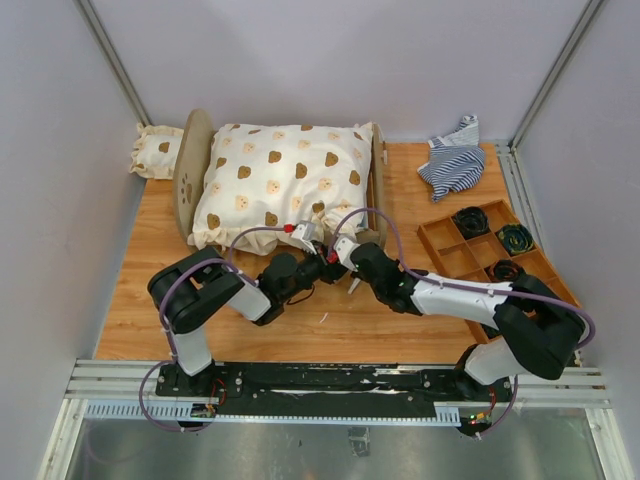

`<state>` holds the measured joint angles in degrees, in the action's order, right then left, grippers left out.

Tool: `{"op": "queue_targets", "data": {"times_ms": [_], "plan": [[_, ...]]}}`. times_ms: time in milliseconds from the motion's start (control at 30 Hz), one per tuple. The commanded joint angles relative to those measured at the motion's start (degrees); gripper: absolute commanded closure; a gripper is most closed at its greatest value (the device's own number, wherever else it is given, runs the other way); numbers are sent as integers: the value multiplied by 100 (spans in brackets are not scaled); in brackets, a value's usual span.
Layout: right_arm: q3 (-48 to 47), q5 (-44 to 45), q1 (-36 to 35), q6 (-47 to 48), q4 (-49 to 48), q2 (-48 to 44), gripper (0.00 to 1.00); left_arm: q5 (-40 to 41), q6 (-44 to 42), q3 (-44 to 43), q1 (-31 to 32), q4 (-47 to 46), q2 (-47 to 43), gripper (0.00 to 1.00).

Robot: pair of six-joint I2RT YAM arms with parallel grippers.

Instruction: Set up the pet bed

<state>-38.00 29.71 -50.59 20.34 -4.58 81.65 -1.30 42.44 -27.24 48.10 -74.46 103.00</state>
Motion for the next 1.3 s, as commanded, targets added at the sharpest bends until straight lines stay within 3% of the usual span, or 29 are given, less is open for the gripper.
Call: {"op": "queue_targets", "data": {"times_ms": [0, 67, 200, 333, 467, 633, 1267], "plan": [[-38, -169, 24, 1458, -508, 154, 100, -25, -148, 70, 41, -140, -250, 100], [82, -244, 22, 1703, -775, 119, 100, -104, -129, 70, 38, -107, -296, 99], [521, -868, 18, 2346, -1514, -72, 100, 144, 258, 355, 42, -47, -533, 79], [959, -1186, 24, 3114, -2225, -158, 100, 716, 402, 746, 36, 226, -990, 67], [901, -1410, 40, 3329, -2330, -72, 100, 885, 354, 617, 38, 857, -1227, 61], [742, -1500, 40, 3312, -2303, 89, 100, 880, 276, 508, 40, 855, -1100, 51], [790, -1693, 35, 3204, -2495, 134, 100, 8, -416, -450, -125, 664, 62, 47]]}}
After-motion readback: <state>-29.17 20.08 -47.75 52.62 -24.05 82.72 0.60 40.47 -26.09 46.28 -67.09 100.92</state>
